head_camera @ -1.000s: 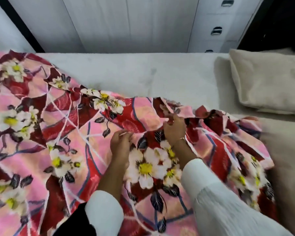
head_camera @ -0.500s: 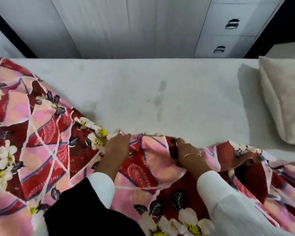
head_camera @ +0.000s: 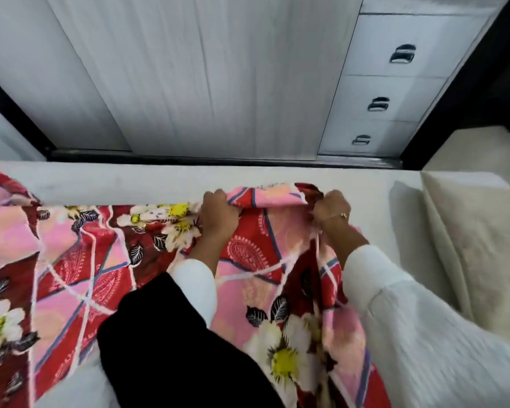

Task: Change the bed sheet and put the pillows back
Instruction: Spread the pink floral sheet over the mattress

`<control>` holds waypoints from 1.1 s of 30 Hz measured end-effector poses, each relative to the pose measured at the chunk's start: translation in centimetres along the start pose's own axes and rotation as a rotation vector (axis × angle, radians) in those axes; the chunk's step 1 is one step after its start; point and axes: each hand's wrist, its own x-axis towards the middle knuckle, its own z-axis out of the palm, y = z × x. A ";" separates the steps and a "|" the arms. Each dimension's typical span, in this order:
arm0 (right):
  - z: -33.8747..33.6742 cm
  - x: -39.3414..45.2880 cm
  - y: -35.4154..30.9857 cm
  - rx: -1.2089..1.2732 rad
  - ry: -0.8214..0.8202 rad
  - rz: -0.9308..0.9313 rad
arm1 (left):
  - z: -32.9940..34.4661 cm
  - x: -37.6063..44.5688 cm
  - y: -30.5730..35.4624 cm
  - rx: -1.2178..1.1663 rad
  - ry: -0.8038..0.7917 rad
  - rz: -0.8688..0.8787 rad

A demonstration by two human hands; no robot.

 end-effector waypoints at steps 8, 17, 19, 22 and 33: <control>-3.6 11.8 -7.5 -0.122 0.204 -0.393 | 2.1 11.5 5.5 -0.239 0.144 0.034; 7.0 21.4 5.4 -0.619 -0.080 -0.568 | 17.7 15.6 4.6 0.510 -0.431 0.371; 7.9 21.8 6.3 -0.541 0.067 -0.637 | 20.3 14.9 3.8 0.557 -0.148 0.421; 8.1 22.2 5.8 -0.481 0.172 -0.683 | 21.6 15.1 3.3 0.471 0.182 0.561; 6.7 20.4 2.3 -0.646 0.156 -0.442 | 11.0 17.5 2.9 0.626 -0.156 0.048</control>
